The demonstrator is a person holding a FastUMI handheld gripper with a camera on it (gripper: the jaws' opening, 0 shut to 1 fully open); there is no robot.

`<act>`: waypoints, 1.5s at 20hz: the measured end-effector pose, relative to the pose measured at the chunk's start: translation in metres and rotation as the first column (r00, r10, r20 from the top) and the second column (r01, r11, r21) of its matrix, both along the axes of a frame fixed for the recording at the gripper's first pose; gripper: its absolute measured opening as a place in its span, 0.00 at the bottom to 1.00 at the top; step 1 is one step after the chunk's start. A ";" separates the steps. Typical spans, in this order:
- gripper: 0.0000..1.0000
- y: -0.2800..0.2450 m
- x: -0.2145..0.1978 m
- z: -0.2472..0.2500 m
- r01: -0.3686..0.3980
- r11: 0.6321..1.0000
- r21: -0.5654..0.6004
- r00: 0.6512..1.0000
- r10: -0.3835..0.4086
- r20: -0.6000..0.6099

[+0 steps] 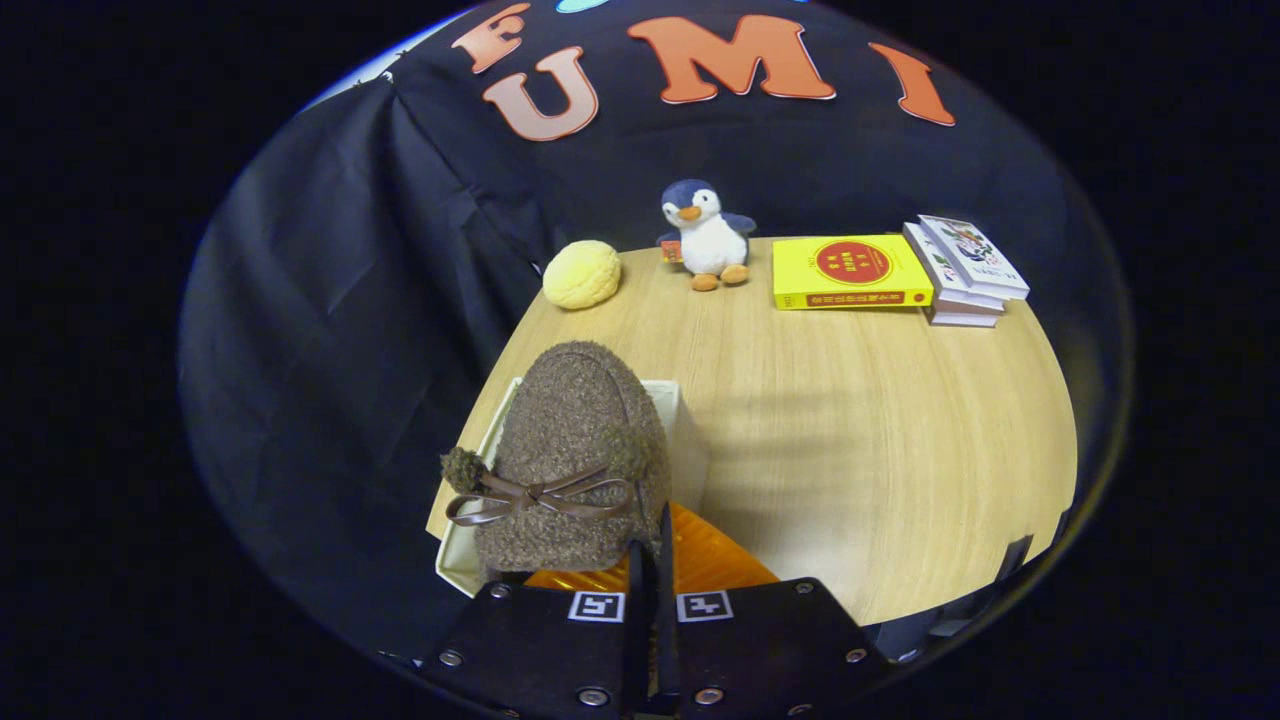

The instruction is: Open the storage box then place both shoes into the box .Put the left shoe in first, then the right shoe, with the right side of both shoes facing outward in a uniform manner.

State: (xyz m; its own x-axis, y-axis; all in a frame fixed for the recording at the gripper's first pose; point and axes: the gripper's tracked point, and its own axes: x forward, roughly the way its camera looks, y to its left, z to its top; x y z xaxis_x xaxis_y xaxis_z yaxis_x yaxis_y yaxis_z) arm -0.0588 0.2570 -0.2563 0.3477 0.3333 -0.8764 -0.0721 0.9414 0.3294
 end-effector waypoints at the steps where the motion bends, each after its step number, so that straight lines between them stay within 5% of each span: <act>1: 0.05 0.010 0.001 -0.005 -0.007 1.000 -0.004 1.000 0.007 -0.004; 10: 0.05 0.042 0.002 -0.062 -0.062 0.986 -0.153 0.997 0.053 -0.057; 16: 0.06 0.040 0.001 -0.094 -0.152 0.940 -0.307 0.988 0.138 -0.068; 21: 0.22 0.049 -0.017 -0.099 -0.226 0.925 -0.305 0.973 0.197 -0.123; 24: 0.28 0.048 -0.020 -0.084 -0.225 0.939 -0.260 0.973 0.201 -0.115; 30: 0.58 0.034 -0.002 -0.021 -0.172 0.977 -0.125 0.984 0.176 0.018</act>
